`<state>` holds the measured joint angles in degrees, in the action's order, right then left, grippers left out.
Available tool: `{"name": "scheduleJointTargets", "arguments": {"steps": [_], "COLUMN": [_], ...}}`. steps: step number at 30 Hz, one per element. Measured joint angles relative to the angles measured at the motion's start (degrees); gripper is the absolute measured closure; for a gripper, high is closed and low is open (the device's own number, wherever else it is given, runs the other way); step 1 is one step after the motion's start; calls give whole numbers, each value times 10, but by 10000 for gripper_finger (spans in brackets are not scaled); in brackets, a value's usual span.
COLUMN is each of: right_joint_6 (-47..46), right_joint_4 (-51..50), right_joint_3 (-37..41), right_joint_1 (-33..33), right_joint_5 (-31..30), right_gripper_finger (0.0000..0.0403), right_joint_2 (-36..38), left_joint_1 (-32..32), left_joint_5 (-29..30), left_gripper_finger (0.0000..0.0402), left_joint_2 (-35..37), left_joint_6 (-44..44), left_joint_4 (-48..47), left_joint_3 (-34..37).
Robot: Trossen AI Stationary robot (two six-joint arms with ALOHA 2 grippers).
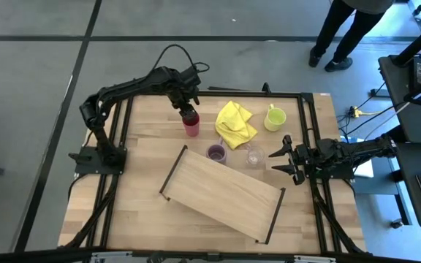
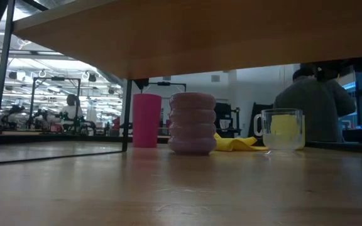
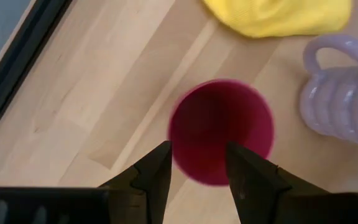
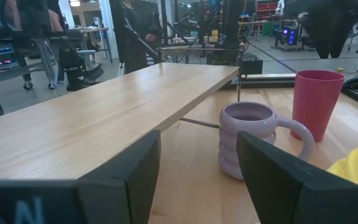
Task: Stack small to large cups/mugs on shelf
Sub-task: Put the pink cup on the shelf
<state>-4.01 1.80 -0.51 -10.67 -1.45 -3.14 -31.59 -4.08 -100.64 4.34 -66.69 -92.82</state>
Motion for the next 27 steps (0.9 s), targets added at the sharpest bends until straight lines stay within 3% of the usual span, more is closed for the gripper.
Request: {"name": "scheduleJointTargets", "arguments": {"steps": [15, 18, 27], "right_joint_6": [0, 0, 0], "right_joint_4": [0, 0, 0], "right_joint_3": [0, 0, 0], "right_joint_1": [0, 0, 0], "right_joint_5": [0, 0, 0], "right_gripper_finger": [191, 191, 191], "right_joint_2": [0, 0, 0], "left_joint_1": [-5, -5, -4], "left_joint_5": [6, 31, 25], "left_gripper_finger": [258, 260, 297], "left_joint_2": [-50, -50, -50], "left_joint_6": [-19, -34, -64], "left_joint_4": [16, 17, -16], "left_joint_3": [0, 0, 1]}}
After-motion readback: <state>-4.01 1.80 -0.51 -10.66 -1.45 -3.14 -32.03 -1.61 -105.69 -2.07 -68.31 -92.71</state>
